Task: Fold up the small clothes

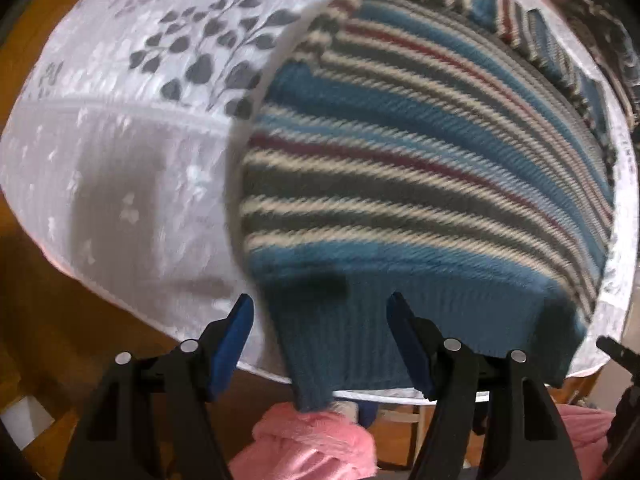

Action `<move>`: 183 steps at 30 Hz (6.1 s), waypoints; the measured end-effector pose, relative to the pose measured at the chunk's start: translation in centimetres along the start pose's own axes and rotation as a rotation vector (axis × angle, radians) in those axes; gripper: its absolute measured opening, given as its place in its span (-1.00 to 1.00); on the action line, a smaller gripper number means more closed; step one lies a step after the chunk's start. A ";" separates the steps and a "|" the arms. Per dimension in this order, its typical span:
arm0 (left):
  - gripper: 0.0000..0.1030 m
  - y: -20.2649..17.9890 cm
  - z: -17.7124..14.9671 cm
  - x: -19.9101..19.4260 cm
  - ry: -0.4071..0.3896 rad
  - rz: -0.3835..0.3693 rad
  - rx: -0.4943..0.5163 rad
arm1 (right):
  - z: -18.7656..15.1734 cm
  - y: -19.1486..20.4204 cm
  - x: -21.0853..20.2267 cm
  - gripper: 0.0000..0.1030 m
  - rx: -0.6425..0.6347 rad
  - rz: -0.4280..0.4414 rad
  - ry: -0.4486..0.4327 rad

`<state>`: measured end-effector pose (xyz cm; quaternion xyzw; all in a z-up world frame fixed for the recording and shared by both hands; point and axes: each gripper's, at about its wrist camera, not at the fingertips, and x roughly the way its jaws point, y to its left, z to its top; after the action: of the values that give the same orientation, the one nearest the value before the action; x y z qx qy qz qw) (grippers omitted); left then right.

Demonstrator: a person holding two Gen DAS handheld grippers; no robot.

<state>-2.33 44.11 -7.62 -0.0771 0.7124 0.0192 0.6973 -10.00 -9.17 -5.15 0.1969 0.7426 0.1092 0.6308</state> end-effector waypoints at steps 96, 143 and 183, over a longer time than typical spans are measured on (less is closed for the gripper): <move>0.27 -2.1 16.1 -5.6 -0.457 -0.282 0.099 | 18.1 0.9 -5.7 -0.02 -0.152 0.083 -0.238; -0.82 -6.7 19.5 -13.3 -0.797 -0.299 0.204 | 21.7 4.7 -14.5 -0.82 -0.330 0.137 -0.537; -0.83 -11.3 33.1 -0.3 -0.686 -0.153 0.102 | 40.7 -0.9 -4.7 -0.68 -0.005 0.070 -0.512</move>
<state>32.01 37.46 -7.30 -0.0842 0.4290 -0.0440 0.8983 30.32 -15.55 -8.63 0.2420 0.5510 0.0792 0.7947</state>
